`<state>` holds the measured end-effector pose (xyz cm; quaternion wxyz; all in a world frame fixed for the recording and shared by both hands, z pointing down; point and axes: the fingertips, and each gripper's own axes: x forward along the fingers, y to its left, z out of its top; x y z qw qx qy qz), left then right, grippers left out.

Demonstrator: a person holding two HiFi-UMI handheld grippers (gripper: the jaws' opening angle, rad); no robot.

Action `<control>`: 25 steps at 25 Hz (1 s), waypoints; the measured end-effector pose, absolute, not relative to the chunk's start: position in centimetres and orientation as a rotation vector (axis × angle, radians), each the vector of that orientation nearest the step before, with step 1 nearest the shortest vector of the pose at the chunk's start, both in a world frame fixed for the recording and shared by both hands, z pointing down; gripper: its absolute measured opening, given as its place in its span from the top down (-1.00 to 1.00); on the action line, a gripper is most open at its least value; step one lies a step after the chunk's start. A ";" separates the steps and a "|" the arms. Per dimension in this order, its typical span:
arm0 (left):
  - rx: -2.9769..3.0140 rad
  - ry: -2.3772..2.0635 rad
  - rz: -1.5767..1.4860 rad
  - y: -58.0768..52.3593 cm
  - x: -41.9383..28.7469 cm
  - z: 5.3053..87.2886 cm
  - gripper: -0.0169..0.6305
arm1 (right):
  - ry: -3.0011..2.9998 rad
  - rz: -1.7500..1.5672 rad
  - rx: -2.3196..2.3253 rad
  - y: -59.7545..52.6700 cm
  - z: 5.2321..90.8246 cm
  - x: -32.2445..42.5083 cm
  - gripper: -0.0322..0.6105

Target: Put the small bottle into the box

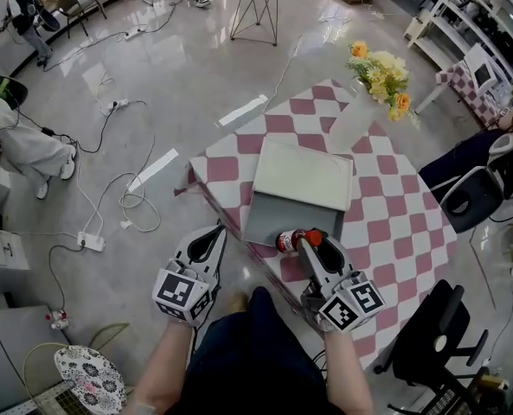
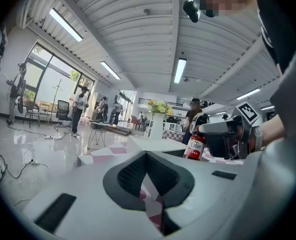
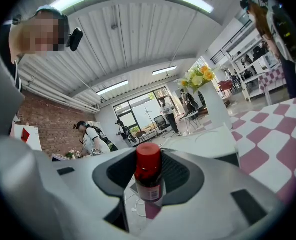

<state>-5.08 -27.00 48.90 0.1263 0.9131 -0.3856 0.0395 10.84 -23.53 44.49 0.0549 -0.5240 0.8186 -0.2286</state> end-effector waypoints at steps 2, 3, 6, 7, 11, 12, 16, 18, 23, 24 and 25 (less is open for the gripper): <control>2.653 -1.124 0.116 -27.1 -5.3 49.2 0.94 | 2.494 -0.692 -1.588 -24.1 44.7 10.6 0.44; 2.650 -1.126 0.117 -27.2 -5.4 49.4 0.94 | 2.500 -0.691 -1.587 -24.4 44.8 10.4 0.44; 2.644 -1.135 0.117 -27.7 -5.4 49.7 0.94 | 2.536 -0.682 -1.582 -25.4 45.1 10.0 0.44; 2.645 -1.138 0.117 -28.0 -5.3 49.7 0.94 | 2.555 -0.676 -1.579 -25.7 45.3 9.9 0.44; 2.657 -1.139 0.121 -28.6 -5.2 49.7 0.94 | 2.644 -0.637 -1.584 -26.3 45.9 8.9 0.44; 2.659 -1.138 0.119 -28.7 -5.2 49.7 0.94 | 2.663 -0.631 -1.584 -26.4 46.0 8.6 0.44; 2.647 -1.147 0.123 -29.7 -5.0 50.0 0.94 | 2.727 -0.626 -1.555 -27.2 46.7 7.7 0.44; 2.640 -1.141 0.130 -30.0 -4.7 50.6 0.94 | 2.747 -0.631 -1.551 -27.6 47.3 7.6 0.44; 2.616 -1.134 0.143 -30.8 -4.6 52.0 0.94 | 2.790 -0.632 -1.536 -28.6 48.2 6.8 0.44; 2.610 -1.133 0.142 -30.9 -4.6 52.2 0.94 | 2.802 -0.631 -1.530 -28.8 48.5 6.6 0.44; 2.607 -1.129 0.142 -31.1 -4.4 52.4 0.94 | 2.814 -0.631 -1.525 -28.9 48.7 6.4 0.44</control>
